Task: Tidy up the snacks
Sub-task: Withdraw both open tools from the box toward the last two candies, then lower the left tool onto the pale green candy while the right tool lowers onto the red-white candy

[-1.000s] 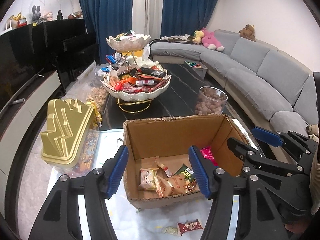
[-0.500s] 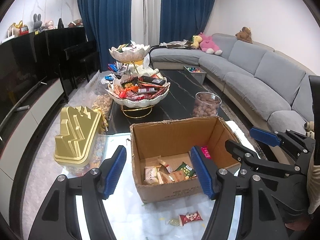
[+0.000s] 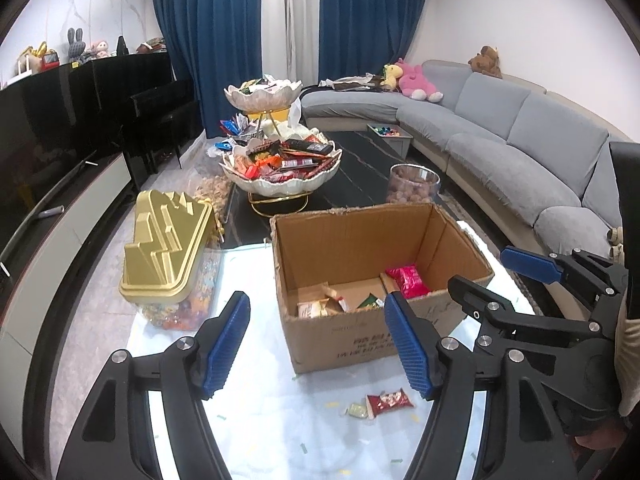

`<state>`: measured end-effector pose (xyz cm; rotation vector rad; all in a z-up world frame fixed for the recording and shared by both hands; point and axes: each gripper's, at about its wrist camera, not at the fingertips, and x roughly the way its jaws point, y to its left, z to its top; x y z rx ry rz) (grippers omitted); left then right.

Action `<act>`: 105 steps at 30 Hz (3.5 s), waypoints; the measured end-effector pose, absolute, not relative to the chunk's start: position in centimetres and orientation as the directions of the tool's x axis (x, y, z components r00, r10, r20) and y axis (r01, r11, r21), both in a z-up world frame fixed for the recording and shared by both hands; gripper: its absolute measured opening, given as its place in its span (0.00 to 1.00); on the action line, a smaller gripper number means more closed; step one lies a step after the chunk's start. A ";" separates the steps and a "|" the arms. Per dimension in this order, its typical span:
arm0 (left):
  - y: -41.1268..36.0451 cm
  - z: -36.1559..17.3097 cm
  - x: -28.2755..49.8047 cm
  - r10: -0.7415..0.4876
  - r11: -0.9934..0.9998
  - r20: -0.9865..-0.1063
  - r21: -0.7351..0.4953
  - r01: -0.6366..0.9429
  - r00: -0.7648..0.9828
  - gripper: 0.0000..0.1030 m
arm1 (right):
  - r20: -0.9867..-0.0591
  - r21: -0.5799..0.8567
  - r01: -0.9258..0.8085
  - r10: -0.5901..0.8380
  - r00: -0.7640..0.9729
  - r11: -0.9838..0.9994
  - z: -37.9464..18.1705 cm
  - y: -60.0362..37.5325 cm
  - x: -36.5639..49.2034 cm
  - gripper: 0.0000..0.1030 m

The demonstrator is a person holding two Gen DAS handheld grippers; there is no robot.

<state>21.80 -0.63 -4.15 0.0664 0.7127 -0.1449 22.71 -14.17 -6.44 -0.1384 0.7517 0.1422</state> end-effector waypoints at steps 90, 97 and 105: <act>-4.6 -23.9 20.1 -0.261 0.873 -0.803 0.040 0.485 0.536 0.55 | -0.857 -0.030 -0.647 0.313 0.408 0.762 -23.8 -11.1 22.3 0.41; -4.4 -24.6 20.8 -0.259 0.877 -0.812 0.029 0.479 0.522 0.55 | -0.863 -0.019 -0.658 0.320 0.390 0.753 -24.8 -10.6 23.0 0.41; -4.2 -25.0 21.4 -0.275 0.878 -0.808 0.010 0.479 0.522 0.56 | -0.868 0.015 -0.655 0.335 0.366 0.755 -25.3 -11.2 23.8 0.38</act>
